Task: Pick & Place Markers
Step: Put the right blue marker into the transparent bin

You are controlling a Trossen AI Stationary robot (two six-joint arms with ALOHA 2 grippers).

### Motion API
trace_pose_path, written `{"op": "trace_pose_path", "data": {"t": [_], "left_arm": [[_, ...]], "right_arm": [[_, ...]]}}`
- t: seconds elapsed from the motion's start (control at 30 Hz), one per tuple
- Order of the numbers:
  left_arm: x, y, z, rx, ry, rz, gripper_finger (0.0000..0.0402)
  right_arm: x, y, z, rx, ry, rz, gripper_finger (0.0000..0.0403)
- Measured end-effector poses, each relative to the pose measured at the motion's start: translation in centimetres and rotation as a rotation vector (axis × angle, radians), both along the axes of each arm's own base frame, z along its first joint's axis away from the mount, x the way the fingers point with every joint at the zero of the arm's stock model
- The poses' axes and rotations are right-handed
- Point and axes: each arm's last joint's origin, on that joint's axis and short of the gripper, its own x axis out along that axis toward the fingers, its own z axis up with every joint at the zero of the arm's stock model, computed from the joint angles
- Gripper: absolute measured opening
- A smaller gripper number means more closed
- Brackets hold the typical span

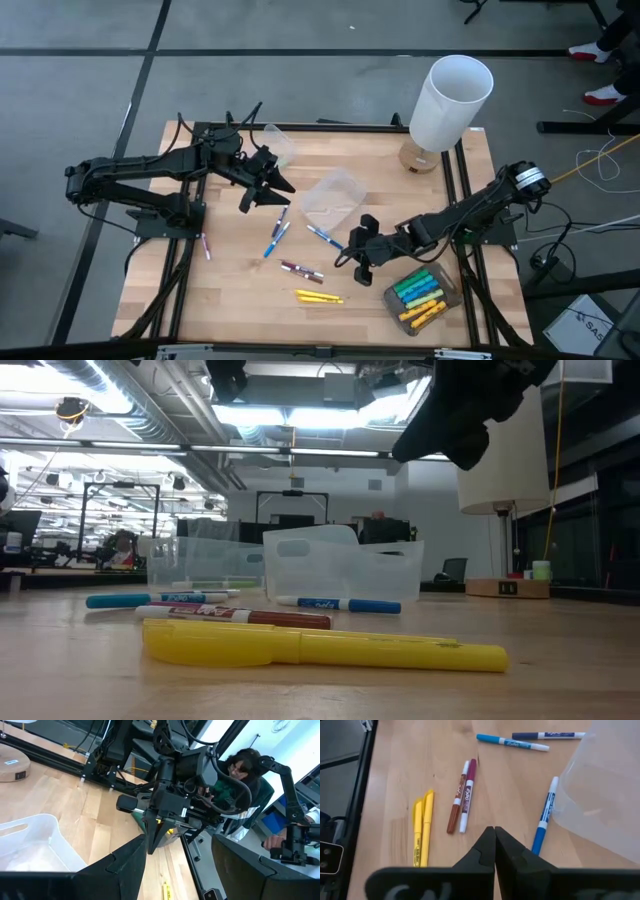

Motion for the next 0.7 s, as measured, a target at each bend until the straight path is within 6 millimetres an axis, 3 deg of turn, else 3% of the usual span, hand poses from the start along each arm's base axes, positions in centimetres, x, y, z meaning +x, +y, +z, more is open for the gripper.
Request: {"op": "trace_pose_path", "data": {"t": [0.27, 0.7], "left_arm": [[0.0, 0.0, 0.0, 0.001, -0.001, -0.001, 0.0216], [0.0, 0.0, 0.0, -0.002, 0.001, -0.003, 0.0216]], "right_arm": [[0.1, 0.0, -0.2, -0.005, 0.008, 0.001, 0.0], [1.4, 0.5, -4.2, -0.055, 0.104, -0.077, 0.0003]]}}
